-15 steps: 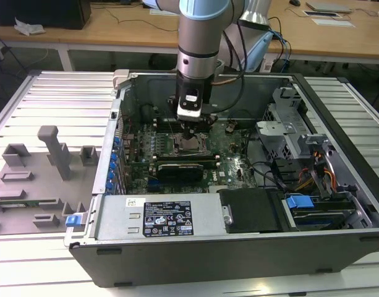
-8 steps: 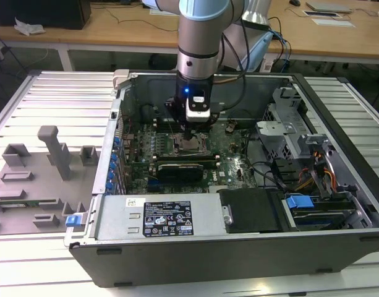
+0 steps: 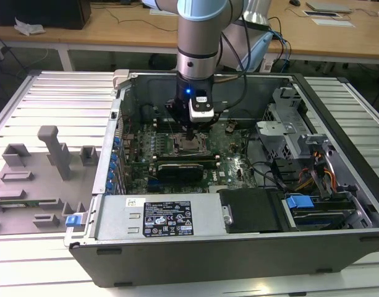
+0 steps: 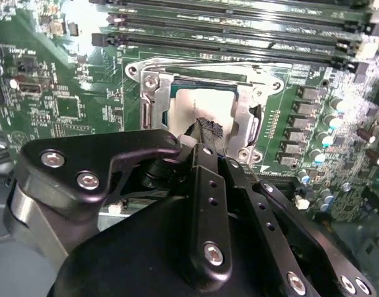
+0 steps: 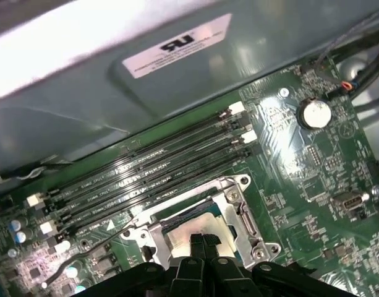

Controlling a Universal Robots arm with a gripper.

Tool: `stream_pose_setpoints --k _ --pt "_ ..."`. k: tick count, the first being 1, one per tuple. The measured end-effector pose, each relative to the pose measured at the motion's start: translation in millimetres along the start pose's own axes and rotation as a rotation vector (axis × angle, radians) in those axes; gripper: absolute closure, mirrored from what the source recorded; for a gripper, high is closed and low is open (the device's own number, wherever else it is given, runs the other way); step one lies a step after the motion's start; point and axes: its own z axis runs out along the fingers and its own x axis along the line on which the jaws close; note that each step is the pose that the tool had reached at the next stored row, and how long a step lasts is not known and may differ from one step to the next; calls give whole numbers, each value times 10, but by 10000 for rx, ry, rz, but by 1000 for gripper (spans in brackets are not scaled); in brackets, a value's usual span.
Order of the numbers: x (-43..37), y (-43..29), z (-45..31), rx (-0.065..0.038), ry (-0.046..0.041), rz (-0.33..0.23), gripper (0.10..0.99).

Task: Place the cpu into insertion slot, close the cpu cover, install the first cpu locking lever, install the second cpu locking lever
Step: 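Close the cpu cover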

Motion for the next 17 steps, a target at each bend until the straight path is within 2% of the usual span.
stream_pose_setpoints --k 3,9,13,17 --pt "1 0 0 -12 -9 -941 980" --pt "0 -1 2 -30 -38 -1994 980" --pt "-1 -3 8 -60 -85 -3265 980" --pt "-1 -3 12 -75 -104 -3994 980"
